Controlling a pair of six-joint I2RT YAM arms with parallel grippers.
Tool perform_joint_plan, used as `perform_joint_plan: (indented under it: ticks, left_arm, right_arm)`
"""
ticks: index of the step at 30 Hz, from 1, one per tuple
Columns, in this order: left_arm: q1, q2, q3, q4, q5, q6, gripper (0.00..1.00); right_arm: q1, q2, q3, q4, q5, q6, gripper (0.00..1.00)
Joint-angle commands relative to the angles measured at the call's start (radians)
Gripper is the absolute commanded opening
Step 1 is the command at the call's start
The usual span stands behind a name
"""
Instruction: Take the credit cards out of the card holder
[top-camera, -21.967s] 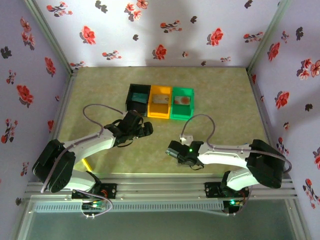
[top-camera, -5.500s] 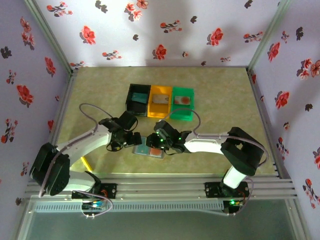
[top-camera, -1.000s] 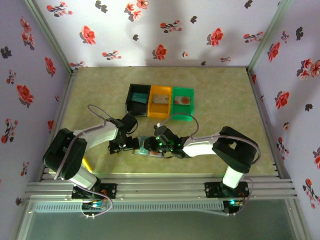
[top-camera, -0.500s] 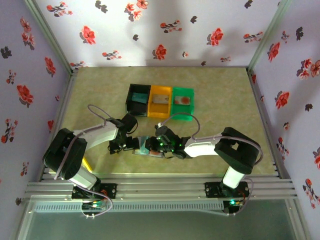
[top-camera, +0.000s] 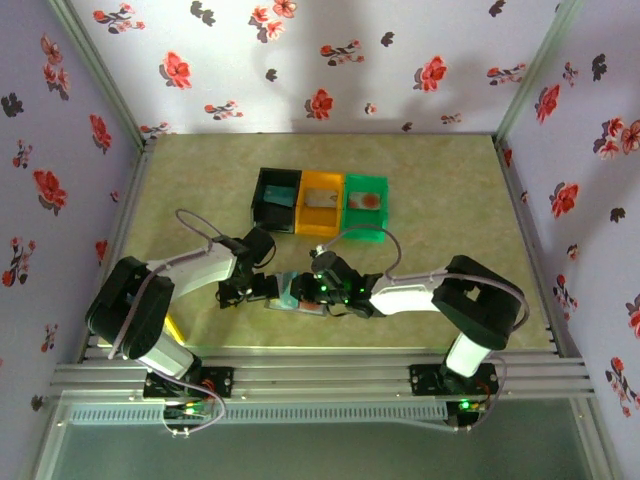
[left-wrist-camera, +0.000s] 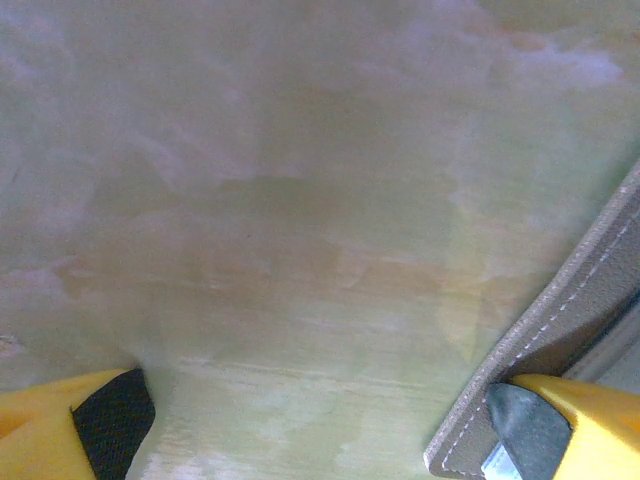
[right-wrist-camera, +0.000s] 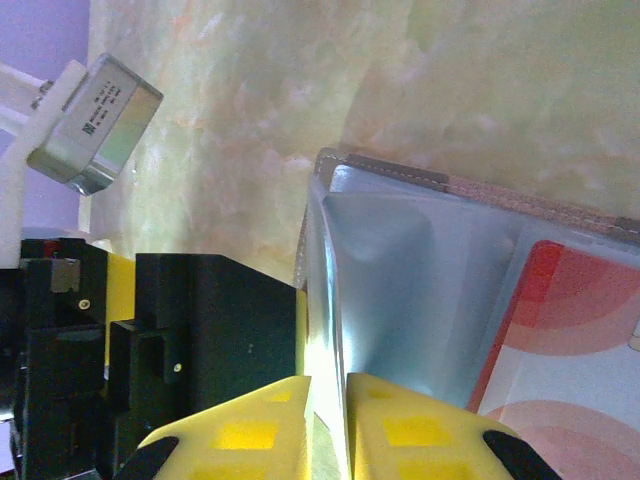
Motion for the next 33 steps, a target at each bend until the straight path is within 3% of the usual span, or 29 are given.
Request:
perform_joint_plan:
  ticks: [1, 31, 33]
  left_arm:
    - [-0.03, 0.153, -0.122, 0.168, 0.108, -0.027, 0.95]
    - [-0.037, 0.163, -0.12, 0.178, 0.116, -0.03, 0.95]
    - [-0.036, 0.164, -0.121, 0.179, 0.116, -0.03, 0.95]
  right_arm:
    - [0.007, -0.028, -0.02, -0.008, 0.017, -0.019, 0.18]
    - [-0.003, -0.061, -0.022, -0.054, 0.023, -0.034, 0.16]
    - [-0.004, -0.065, -0.023, -0.059, 0.023, -0.037, 0.11]
